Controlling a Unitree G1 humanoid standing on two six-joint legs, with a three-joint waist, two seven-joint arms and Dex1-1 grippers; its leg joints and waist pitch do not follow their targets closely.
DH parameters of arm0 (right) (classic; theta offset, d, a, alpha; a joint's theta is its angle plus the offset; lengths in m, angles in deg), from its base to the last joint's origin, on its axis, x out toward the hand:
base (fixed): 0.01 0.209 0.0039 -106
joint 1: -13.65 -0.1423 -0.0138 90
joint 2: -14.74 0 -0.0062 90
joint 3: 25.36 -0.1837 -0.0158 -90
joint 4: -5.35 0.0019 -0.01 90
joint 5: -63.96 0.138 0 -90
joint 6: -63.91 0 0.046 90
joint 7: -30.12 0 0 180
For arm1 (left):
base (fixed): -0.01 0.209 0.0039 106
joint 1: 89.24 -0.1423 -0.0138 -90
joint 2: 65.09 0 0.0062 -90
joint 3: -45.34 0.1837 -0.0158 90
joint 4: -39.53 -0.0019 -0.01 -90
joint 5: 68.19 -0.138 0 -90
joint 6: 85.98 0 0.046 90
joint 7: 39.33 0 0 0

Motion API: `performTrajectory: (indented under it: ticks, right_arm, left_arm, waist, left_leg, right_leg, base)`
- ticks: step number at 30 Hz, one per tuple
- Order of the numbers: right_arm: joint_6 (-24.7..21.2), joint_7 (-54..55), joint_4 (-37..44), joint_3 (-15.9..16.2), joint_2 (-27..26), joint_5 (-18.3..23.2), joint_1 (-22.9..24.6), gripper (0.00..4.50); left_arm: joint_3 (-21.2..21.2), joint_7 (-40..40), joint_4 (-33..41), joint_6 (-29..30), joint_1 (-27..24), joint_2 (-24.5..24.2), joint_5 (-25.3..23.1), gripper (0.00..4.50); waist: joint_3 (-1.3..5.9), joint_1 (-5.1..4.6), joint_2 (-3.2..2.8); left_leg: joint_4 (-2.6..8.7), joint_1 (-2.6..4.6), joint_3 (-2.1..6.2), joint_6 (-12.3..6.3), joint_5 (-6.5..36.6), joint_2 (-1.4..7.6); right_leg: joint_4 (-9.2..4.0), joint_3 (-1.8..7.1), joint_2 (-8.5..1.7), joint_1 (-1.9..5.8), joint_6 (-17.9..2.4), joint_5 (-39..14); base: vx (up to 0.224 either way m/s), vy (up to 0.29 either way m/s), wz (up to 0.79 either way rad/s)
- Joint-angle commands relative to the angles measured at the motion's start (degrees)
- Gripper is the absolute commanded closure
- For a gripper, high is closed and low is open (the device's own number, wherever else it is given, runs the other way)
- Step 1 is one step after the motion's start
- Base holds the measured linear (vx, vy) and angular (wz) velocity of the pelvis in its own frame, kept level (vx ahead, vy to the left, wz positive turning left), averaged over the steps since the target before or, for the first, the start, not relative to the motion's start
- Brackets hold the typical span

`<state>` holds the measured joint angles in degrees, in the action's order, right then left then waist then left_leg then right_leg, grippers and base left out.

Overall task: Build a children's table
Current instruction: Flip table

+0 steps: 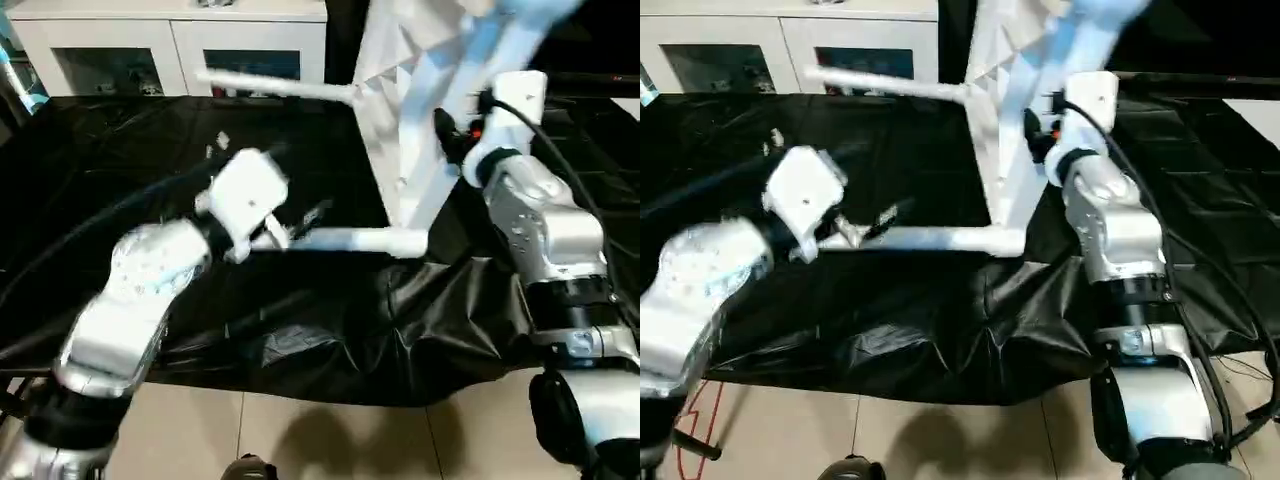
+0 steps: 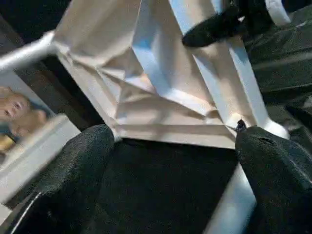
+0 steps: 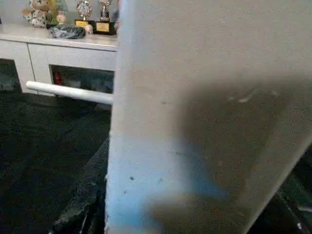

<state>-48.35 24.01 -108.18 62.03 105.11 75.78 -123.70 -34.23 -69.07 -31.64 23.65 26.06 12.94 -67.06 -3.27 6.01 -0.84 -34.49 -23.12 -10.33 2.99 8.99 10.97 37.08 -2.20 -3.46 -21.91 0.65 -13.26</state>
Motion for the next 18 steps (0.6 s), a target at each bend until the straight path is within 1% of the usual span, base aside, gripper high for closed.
performTrajectory:
  ticks: [1,2,3,4,6,7,8,9,11,12,13,14,16,17,18]
  right_arm:
    - [-0.5,0.7,-2.6,0.7,1.1,-2.7,-0.8,2.49]
    - [-0.5,0.7,-2.8,0.9,1.1,-2.9,-0.9,2.49]
    - [-0.4,0.4,-3.2,1.2,1.0,-3.1,-1.2,2.15]
    - [0.1,-0.6,-3.8,2.4,0.8,-3.9,-1.3,1.95]
    - [0.7,-1.7,-3.9,3.2,0.4,-4.2,-1.0,1.75]
    - [0.8,-1.9,-3.9,3.3,0.3,-4.2,-0.9,1.75]
    - [1.0,-2.0,-3.6,3.4,-0.2,-4.1,-0.4,1.62]
    - [1.0,-2.0,-3.6,3.4,-0.2,-4.1,-0.4,1.39]
    - [1.4,-2.3,-3.5,3.8,-1.1,-4.1,0.3,1.34]
    - [1.7,-2.3,-3.3,3.9,-1.5,-4.1,0.5,1.24]
    - [1.8,-2.3,-3.2,3.9,-1.5,-4.1,0.6,1.11]
    - [2.6,-2.2,-3.1,4.2,-2.0,-4.3,0.8,0.99]
    - [3.0,-2.1,-3.0,4.3,-2.3,-4.5,0.8,0.92]
    - [3.0,-2.1,-3.0,4.3,-2.3,-4.5,0.8,0.8]
    - [3.9,-2.4,-2.7,4.2,-2.6,-4.5,1.0,0.68]
  left_arm:
    - [0.6,-0.8,0.0,-1.0,1.1,-0.6,-1.0,0.0]
    - [0.6,-0.8,0.0,-1.1,1.2,-0.7,-1.0,0.0]
    - [0.6,-0.7,-0.2,-1.7,1.6,-1.1,-1.8,0.0]
    - [0.4,0.5,-1.5,-4.7,3.1,-1.5,-4.0,0.0]
    - [-0.1,1.2,-2.8,-8.0,4.7,-1.5,-5.0,0.0]
    - [-0.3,1.1,-3.0,-8.6,5.0,-1.5,-4.9,0.0]
    - [0.0,1.0,-3.7,-11.7,5.8,-2.2,-6.2,0.0]
    - [0.0,1.0,-3.7,-11.7,5.8,-2.2,-6.2,0.0]
    - [0.4,0.6,-4.1,-15.8,6.3,-3.6,-7.6,0.0]
    - [0.4,1.6,-4.0,-17.5,6.4,-4.3,-9.2,0.0]
    - [0.4,1.7,-4.0,-17.7,6.5,-4.4,-9.4,0.0]
    - [-0.3,2.8,-3.5,-19.2,7.1,-4.6,-10.1,0.0]
    - [-0.8,3.0,-3.4,-19.9,7.5,-4.5,-10.0,0.0]
    - [-0.8,3.0,-3.4,-19.9,7.5,-4.5,-10.0,0.0]
    - [-1.1,2.7,-3.2,-20.9,8.1,-4.4,-9.7,0.0]
  waist:
    - [4.12,-0.51,0.27]
    - [4.18,-0.57,0.17]
    - [4.17,-0.58,0.15]
    - [4.18,-0.58,0.12]
    - [4.13,-0.57,0.08]
    - [4.16,-0.57,0.35]
    - [4.28,-0.54,0.5]
    - [4.21,-0.52,0.41]
    - [4.38,-0.65,0.39]
    - [4.44,-0.67,0.15]
    - [4.54,-0.78,0.22]
    - [4.55,-0.82,0.25]
    - [4.6,-0.86,0.19]
    - [4.55,-0.87,0.17]
    - [4.42,-0.93,0.47]
  left_leg:
    - [3.6,1.77,0.53,4.3,9.5,1.57]
    - [3.53,1.82,0.52,4.24,9.3,1.57]
    - [3.53,1.82,0.51,4.21,9.4,1.57]
    - [3.52,1.83,0.53,4.12,9.5,1.58]
    - [3.55,1.77,0.59,4.26,9.7,1.56]
    - [3.59,1.75,0.63,4.21,9.8,1.55]
    - [3.54,1.7,0.65,4.2,9.3,1.61]
    - [3.56,1.59,0.7,3.96,9.0,1.6]
    - [3.39,1.59,0.62,3.65,7.8,1.6]
    - [3.36,1.5,0.65,3.52,7.0,1.57]
    - [3.28,1.52,0.65,3.41,6.4,1.59]
    - [3.29,1.48,0.66,3.26,6.1,1.61]
    - [3.23,1.53,0.63,3.22,5.9,1.59]
    - [3.24,1.58,0.59,3.26,6.1,1.61]
    - [3.32,1.6,0.52,3.28,6.8,1.65]
  right_leg:
    - [-4.12,2.19,-3.41,1.54,-8.4,-3.2]
    - [-4.06,2.19,-3.42,1.55,-8.6,-2.7]
    - [-4.05,2.2,-3.4,1.55,-8.7,-2.6]
    - [-4.1,2.18,-3.33,1.54,-8.7,-2.3]
    - [-4.14,2.21,-3.39,1.62,-8.6,-2.6]
    - [-4.18,2.18,-3.46,1.73,-8.7,-2.7]
    - [-3.96,2.17,-3.56,1.86,-9.0,-1.7]
    - [-4.02,2.18,-3.55,1.81,-9.1,-1.5]
    - [-3.7,2.17,-3.52,1.87,-9.3,0.7]
    - [-3.48,2.14,-3.53,1.94,-9.5,2.0]
    - [-3.38,2.13,-3.48,2.0,-9.6,3.2]
    - [-3.33,2.1,-3.44,2.04,-9.8,3.8]
    - [-3.24,2.05,-3.44,2.02,-10.3,4.3]
    - [-3.25,2.06,-3.43,1.95,-10.4,4.2]
    - [-3.37,2.12,-3.49,1.93,-10.6,3.0]
  base:
    - [0.0,0.0,0.0]
    - [0.0,0.0,0.0]
    - [0.0,0.0,0.0]
    - [0.0,0.0,0.0]
    - [0.0,0.0,0.0]
    - [0.0,0.0,0.0]
    - [0.0,0.0,0.0]
    - [0.0,0.0,0.0]
    - [0.0,0.0,0.0]
    - [0.0,0.0,0.0]
    - [0.0,0.0,0.0]
    - [0.0,0.0,0.0]
    - [0.0,0.0,0.0]
    - [0.0,0.0,0.0]
    - [0.0,0.0,0.0]
